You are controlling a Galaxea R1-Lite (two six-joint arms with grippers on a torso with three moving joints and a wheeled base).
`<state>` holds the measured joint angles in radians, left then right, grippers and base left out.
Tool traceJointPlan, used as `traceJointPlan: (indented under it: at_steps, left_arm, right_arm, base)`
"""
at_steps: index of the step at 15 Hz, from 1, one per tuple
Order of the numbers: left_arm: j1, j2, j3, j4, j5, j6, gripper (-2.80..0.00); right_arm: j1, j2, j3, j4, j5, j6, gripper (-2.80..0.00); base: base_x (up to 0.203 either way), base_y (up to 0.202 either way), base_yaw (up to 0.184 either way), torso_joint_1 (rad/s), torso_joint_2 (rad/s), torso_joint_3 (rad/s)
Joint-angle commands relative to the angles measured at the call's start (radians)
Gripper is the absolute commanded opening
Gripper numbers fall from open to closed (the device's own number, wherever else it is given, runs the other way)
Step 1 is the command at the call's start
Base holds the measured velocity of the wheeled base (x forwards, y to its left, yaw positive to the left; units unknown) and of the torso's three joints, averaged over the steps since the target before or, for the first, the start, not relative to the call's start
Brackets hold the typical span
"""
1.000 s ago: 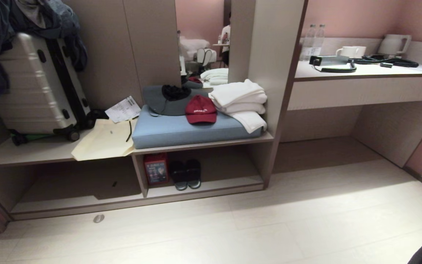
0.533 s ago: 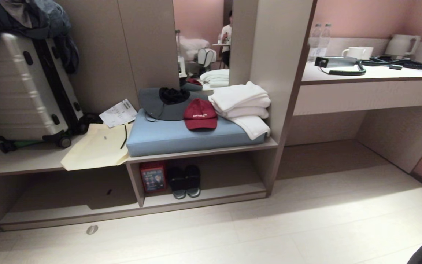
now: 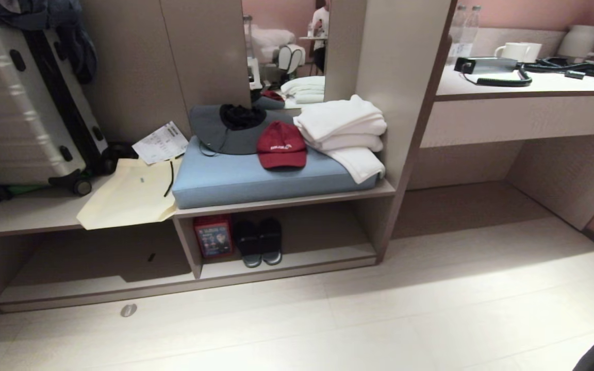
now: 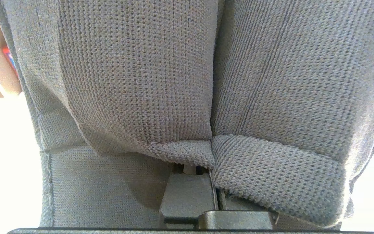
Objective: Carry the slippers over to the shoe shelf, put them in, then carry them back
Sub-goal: Place the slippers into the shoe cabinet
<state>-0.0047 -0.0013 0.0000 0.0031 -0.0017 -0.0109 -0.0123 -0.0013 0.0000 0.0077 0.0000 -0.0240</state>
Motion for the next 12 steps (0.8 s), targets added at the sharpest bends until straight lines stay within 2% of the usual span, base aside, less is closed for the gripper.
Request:
traceJointPlan:
  at_steps: [1, 12]
  left_arm:
    - [0.0, 0.001, 0.002, 0.0, 0.0, -0.001, -2.8]
    - [0.0, 0.001, 0.002, 0.0, 0.002, -0.004, -2.8]
  right_arm:
    - [0.0, -0.003, 0.002, 0.0, 0.0, -0.001, -2.8]
    - [0.0, -0.003, 0.002, 0.0, 0.0, -0.001, -2.8]
  base:
    - [0.0, 0.0, 0.0, 0.006, 0.0, -0.191]
    - [0.0, 0.0, 0.0, 0.004, 0.0, -0.2]
